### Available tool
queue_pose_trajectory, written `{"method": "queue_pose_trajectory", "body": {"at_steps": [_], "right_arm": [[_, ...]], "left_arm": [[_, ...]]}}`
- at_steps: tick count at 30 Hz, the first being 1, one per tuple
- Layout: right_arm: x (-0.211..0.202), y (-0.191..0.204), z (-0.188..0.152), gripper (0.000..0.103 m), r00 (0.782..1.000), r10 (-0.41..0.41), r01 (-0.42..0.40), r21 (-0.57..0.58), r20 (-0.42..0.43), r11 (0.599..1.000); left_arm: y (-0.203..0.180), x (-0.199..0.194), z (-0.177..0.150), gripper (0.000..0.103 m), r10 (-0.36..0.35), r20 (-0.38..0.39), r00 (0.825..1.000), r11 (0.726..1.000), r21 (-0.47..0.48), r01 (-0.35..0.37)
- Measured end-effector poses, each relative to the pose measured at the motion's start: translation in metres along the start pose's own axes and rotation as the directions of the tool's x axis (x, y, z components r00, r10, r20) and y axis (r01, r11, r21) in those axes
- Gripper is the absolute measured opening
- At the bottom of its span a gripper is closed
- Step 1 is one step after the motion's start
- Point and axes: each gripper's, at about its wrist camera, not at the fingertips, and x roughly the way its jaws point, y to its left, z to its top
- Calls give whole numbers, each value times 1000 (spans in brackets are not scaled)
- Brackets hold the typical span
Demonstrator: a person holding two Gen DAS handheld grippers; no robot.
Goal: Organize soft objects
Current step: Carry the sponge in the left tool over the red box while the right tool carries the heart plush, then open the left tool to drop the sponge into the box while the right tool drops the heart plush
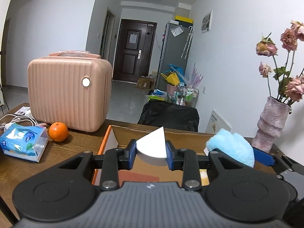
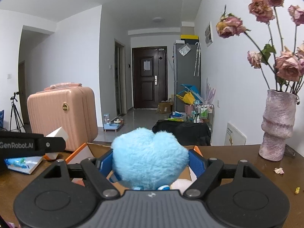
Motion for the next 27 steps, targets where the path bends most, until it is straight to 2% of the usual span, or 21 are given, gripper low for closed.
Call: {"method": "queue_pose_trajectory", "body": {"at_steps": [18,23,27], "right_arm": [[65,15,3,80,994,-3,-9,-103,-113,995],[76,15,0,80,991,3,-16,-99,-132,995],[84,13,-6,83,990,-1,-12,-92,-143,996]], "left_arm": [[10,55,1,32,54,-102,993,998,0,-55],[12,67,-5,32,66,-140,988,998,7,-65],[10,65,-6,36,59,-135,989,998,20,-57]]}}
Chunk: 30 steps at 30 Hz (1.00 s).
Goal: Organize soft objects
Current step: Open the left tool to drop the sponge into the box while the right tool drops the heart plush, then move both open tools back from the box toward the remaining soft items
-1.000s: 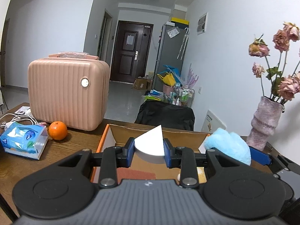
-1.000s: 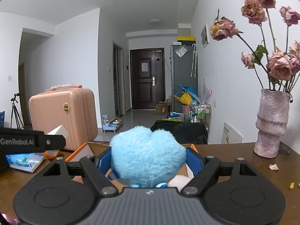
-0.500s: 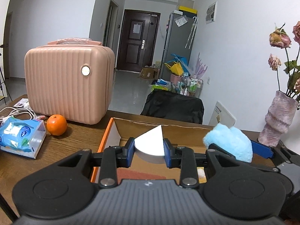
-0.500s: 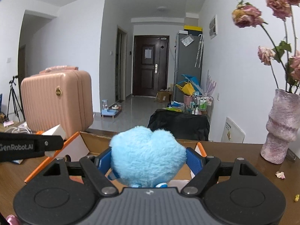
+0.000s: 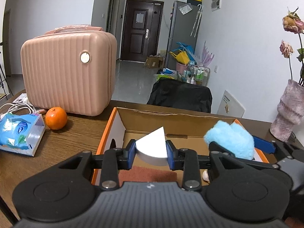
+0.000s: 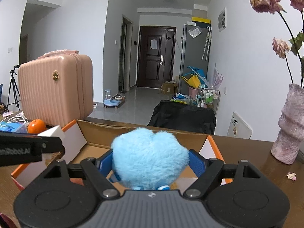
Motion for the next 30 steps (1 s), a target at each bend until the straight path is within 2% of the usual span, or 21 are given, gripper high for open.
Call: {"method": "queue_pose_trajectory", "body": {"at_steps": [2,4,6,10,16,26,30], "right_arm": [[4,-1,0,86,1000,-2,2,4,-5,1000],[7,-1,0,92,1000,-2,2,7,-15,1000],[8,-2,0,101,1000,-7,7,16,-20,1000],[6,-5,0,103,1000,-19,20,34,-17,999],[3,-11,0,103,999,-35,36,52,-24,998],[-4,-8,2,103,999,-46,48,45,-28,998],[-14,-10,1,103,999,-45,46,47,-20,998]], "left_arm": [[-1,-2,0,40,1,5,1000,1000,4,-1],[-1,-3,0,58,2,-2,1000,1000,3,-2],[-1,-5,1,68,15,6,1000,1000,0,-15],[0,-12,3,85,42,31,999,999,0,-42],[-1,-17,5,95,73,50,996,997,9,-74],[3,-30,8,103,106,76,991,994,4,-107],[1,-37,7,103,106,91,990,994,11,-107]]}}
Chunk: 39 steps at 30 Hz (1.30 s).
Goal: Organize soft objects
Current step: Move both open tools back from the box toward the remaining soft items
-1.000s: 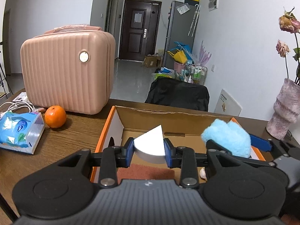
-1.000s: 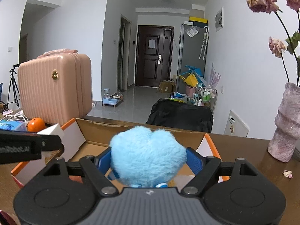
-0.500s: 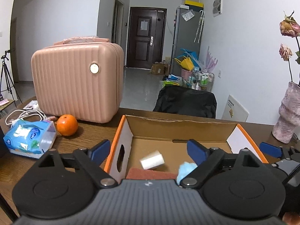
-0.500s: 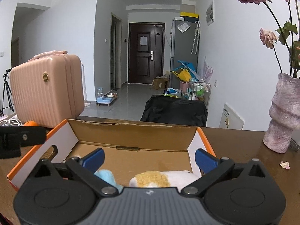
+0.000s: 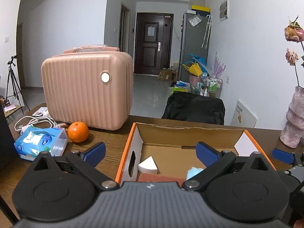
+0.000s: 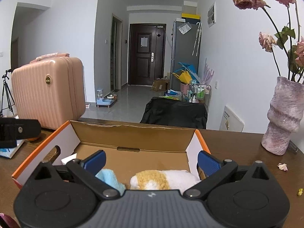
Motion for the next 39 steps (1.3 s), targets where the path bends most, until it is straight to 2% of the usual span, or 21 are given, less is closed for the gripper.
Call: {"method": "queue_pose_trajectory", "body": {"at_steps": [18,30,39], "right_arm": [[-59,2,-16,103,998,42,-41,-20,53,999],[-105,12,-44,103,992,72,-66,-59,101,996],[-134,16,-69,103,991,75,-68,-67,114,995]], "left_arm": [[13,-45,-17,103,-11,47,999,1000,29,10],[30,-73,-36,103,-39,74,996,997,75,33],[42,-92,-54,103,-66,65,996,995,84,61]]}}
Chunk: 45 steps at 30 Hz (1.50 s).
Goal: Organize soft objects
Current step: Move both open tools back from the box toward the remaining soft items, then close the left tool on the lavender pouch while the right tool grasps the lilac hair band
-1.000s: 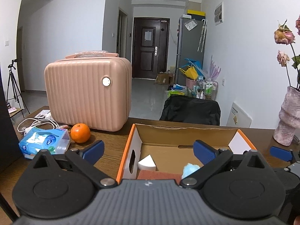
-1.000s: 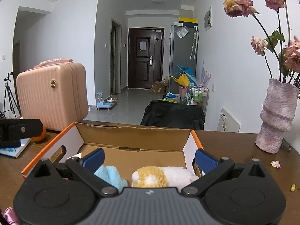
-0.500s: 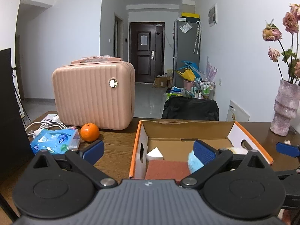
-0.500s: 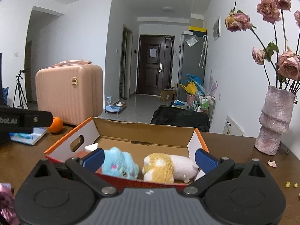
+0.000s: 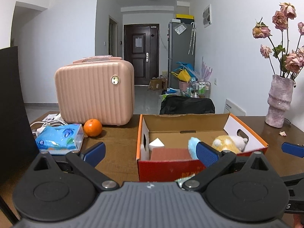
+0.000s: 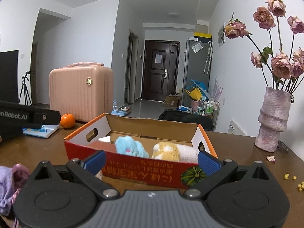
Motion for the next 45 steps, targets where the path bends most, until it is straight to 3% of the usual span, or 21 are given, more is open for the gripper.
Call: {"method": "queue_pose_trajectory", "body": {"at_steps": [26,34,45], "right_arm": [[-57,14,-40,103,1000,14,-13,33,-15,999],[-60,13,-46,103,1000,10,-8,51,-29,999],[-56,14,-52,103,999,-3,5,57,-48,998]], "left_arm": [[20,-48,-48,103,-24,-62,998,1000,17,25],[43,-56,-59,103,33,-99,995,999,32,-30],[78,-54,-81,103,103,-198,975,995,29,-99]]}}
